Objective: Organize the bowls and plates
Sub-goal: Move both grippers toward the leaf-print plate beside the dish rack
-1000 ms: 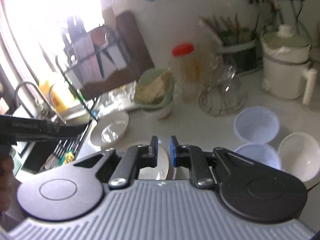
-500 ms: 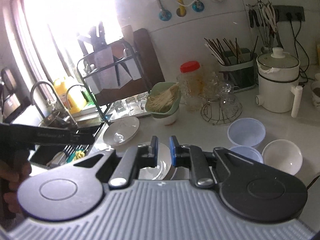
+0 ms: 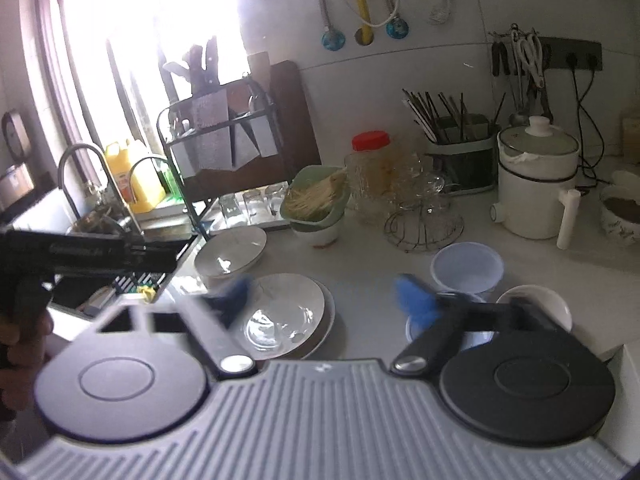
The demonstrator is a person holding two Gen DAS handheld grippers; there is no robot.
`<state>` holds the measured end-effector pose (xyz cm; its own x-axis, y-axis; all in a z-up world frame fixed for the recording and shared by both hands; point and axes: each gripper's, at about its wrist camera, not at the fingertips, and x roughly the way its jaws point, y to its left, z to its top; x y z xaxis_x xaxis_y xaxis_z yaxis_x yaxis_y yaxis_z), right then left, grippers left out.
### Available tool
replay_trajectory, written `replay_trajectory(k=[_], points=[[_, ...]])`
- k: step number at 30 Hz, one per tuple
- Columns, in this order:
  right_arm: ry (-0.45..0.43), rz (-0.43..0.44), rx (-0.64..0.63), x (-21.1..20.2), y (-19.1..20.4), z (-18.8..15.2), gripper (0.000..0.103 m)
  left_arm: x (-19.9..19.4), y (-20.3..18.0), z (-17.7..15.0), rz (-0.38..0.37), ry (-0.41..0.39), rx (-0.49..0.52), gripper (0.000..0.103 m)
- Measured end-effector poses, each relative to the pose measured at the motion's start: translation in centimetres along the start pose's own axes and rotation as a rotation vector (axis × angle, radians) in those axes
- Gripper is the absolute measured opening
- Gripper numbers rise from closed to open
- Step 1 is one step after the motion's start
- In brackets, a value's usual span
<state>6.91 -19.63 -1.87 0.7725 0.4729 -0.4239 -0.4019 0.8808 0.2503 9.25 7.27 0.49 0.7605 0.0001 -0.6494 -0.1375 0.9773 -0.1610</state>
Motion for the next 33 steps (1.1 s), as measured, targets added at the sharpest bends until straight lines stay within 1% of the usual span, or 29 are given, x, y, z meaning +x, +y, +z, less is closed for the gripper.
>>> replay_trajectory(k=[2,5,8,14,18,22,23,26,29,33], points=[[0.020,0.002,0.025,0.3,-0.3,-0.3,0.089,-0.3,0.1,-0.5,0.006,-0.019,-0.002,0.094],[0.039,0.000,0.029,0.7,-0.4,-0.9,0.089,-0.7,0.3,-1.1,0.008,-0.022,-0.009,0.096],[0.046,0.014,0.032,0.8,0.0,-1.2,0.089,-0.8,0.7,-1.6,0.024,-0.019,-0.012,0.096],[0.064,0.044,0.019,1.8,1.2,-1.4,0.089,0.2,2.6,-1.7,0.036,0.006,-0.053,0.096],[0.083,0.047,0.025,3.0,1.9,-1.2,0.089,1.7,4.0,-0.9,0.031,0.040,-0.078,0.096],[0.095,0.044,-0.002,4.3,3.2,-0.9,0.089,3.3,4.9,0.2,0.039,0.053,-0.063,0.096],[0.103,0.045,0.002,4.7,3.4,-0.8,0.089,3.7,5.2,0.5,0.042,0.054,-0.059,0.096],[0.121,0.038,0.025,6.2,3.7,-0.9,0.089,4.3,6.0,1.2,0.069,0.021,-0.046,0.096],[0.137,0.025,0.049,7.9,4.2,-0.8,0.089,5.5,7.1,2.3,0.058,0.021,-0.033,0.096],[0.149,0.005,0.061,10.1,5.1,-0.3,0.089,7.7,9.1,3.8,0.051,0.055,-0.043,0.096]])
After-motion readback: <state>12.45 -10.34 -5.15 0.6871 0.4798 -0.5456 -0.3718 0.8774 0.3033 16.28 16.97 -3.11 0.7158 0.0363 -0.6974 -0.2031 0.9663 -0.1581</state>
